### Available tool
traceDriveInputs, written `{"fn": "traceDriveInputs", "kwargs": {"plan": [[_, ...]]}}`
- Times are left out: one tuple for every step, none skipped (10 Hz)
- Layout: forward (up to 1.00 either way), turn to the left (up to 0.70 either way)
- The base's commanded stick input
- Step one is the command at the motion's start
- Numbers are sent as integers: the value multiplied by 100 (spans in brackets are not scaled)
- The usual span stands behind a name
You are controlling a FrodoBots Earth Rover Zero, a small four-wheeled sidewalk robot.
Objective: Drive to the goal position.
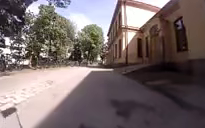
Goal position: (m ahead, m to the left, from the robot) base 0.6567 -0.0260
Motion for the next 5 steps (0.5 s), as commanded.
{"fn": "traceDriveInputs", "kwargs": {"plan": [[70, 0], [70, 0], [70, 0], [70, 0], [70, 0]]}}
